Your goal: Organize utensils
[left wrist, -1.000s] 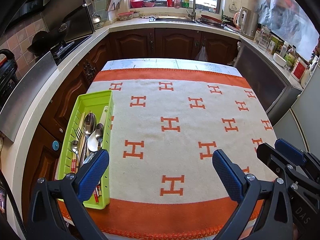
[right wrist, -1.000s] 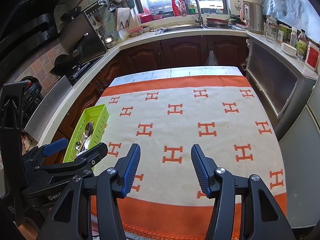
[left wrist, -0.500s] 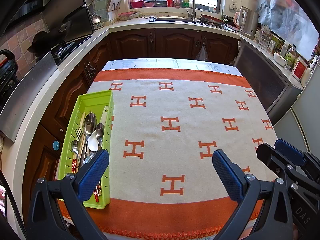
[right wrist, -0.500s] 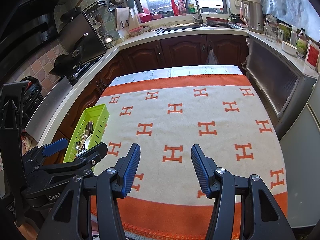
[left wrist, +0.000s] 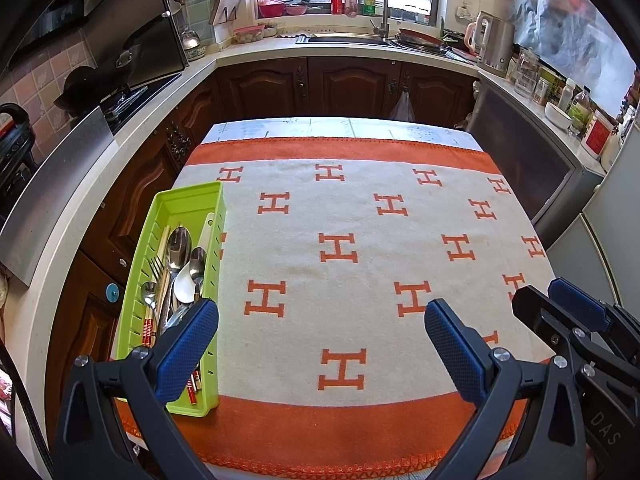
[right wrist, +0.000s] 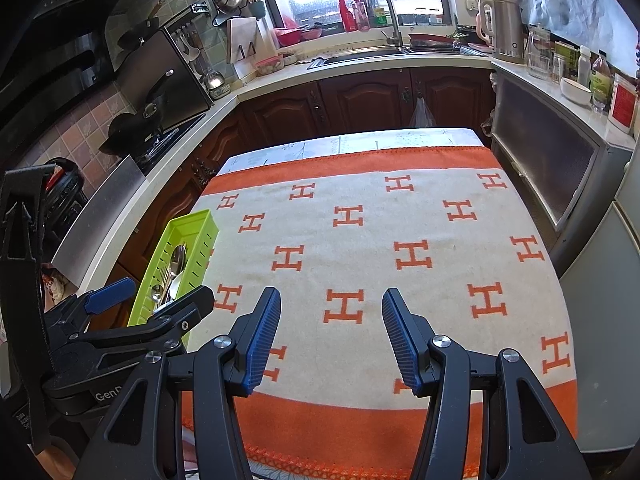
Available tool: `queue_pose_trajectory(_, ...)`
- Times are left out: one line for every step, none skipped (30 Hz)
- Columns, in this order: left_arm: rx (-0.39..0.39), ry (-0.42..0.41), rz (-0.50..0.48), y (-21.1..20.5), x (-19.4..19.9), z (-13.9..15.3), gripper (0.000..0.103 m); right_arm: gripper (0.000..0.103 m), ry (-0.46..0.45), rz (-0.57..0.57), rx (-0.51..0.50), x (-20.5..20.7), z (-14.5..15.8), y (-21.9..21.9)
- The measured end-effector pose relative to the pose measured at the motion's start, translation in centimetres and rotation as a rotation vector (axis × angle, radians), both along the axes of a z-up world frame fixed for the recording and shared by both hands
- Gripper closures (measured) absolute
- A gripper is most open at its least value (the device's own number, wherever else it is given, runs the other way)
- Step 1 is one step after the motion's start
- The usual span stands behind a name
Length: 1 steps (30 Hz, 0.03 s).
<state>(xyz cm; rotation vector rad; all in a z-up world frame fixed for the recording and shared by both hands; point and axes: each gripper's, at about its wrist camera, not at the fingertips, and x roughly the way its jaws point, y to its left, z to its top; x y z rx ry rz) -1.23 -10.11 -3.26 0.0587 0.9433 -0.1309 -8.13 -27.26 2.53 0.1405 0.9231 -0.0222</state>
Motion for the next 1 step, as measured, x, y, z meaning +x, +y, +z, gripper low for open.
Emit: queue_pose_trajectory(-0.001, 0.002, 0.0, -0.07, -0.01, -0.02, 0.001, 0.049, 0.0, 0.0, 0.001, -0.01, -0.04, 0.01)
